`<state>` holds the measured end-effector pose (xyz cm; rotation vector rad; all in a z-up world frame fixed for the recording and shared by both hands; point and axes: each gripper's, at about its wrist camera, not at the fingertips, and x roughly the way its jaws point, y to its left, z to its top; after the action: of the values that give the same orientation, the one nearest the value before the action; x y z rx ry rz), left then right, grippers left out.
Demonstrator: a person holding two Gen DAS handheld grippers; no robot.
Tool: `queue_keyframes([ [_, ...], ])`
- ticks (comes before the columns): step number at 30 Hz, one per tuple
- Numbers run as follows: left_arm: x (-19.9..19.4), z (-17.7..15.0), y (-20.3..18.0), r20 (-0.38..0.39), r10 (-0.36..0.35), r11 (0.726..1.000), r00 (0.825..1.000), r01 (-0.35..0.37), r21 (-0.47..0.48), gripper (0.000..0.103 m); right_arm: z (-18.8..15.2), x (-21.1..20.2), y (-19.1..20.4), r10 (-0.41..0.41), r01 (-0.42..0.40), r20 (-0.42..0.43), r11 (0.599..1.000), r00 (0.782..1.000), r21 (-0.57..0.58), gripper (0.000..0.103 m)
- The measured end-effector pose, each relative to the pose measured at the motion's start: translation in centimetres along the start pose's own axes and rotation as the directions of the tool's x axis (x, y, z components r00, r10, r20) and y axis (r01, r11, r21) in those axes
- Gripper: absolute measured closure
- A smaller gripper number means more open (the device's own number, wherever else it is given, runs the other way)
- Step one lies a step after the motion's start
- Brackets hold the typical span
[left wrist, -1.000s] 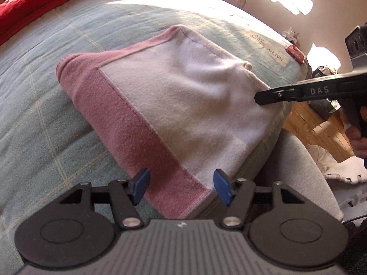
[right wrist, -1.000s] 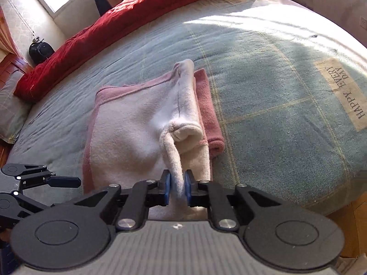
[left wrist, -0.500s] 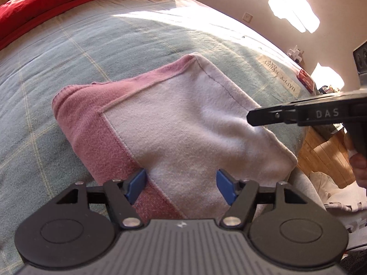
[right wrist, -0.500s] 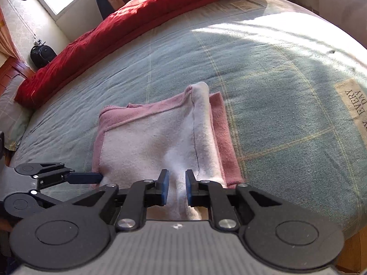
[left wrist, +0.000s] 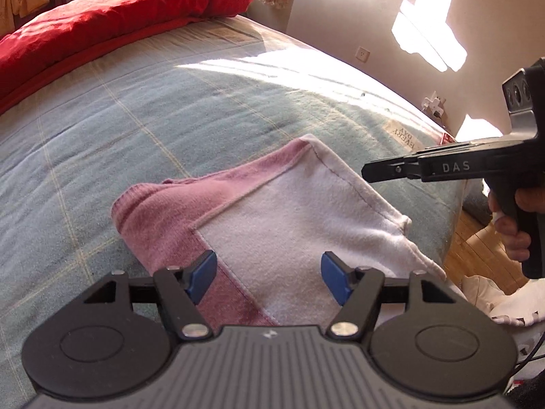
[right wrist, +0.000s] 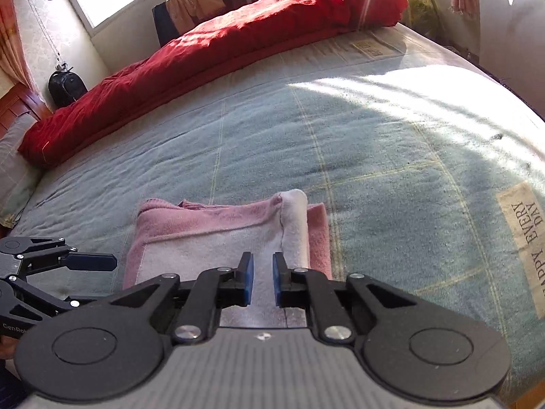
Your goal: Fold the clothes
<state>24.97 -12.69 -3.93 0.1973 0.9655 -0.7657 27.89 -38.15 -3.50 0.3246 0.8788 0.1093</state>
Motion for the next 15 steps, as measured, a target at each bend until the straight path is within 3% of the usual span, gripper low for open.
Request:
queue_keyframes([
  [3,1.2,0.7,1.7,-0.006,0.028,0.998,1.0,-0.028,-0.051,0.036,1.1,1.7,0.0,-0.058,0.058,0.011,0.998,0.998,-0.03,0.086],
  [5,1.5,0.4,2.2,-0.01,0.018,0.998,1.0,-0.019,-0.064,0.036,1.4,2.5,-0.7,-0.08,0.08,0.01,0.996,0.997,-0.035,0.069],
  [7,1.7,0.0,2.6,-0.014,0.008,0.998,1.0,-0.009,-0.065,0.036,1.4,3.3,-2.0,-0.087,0.086,-0.005,0.996,0.996,-0.023,0.061],
  [11,2.4,-0.6,2.9,-0.026,0.028,0.997,0.999,-0.03,-0.064,0.036,1.2,5.3,-4.0,-0.038,0.038,-0.011,0.997,0.999,0.063,0.058],
  [15,2.4,-0.7,3.3,-0.02,0.015,0.996,1.0,-0.017,-0.085,0.036,0.9,6.0,-3.2,0.029,-0.029,0.035,0.999,0.999,0.018,0.06],
])
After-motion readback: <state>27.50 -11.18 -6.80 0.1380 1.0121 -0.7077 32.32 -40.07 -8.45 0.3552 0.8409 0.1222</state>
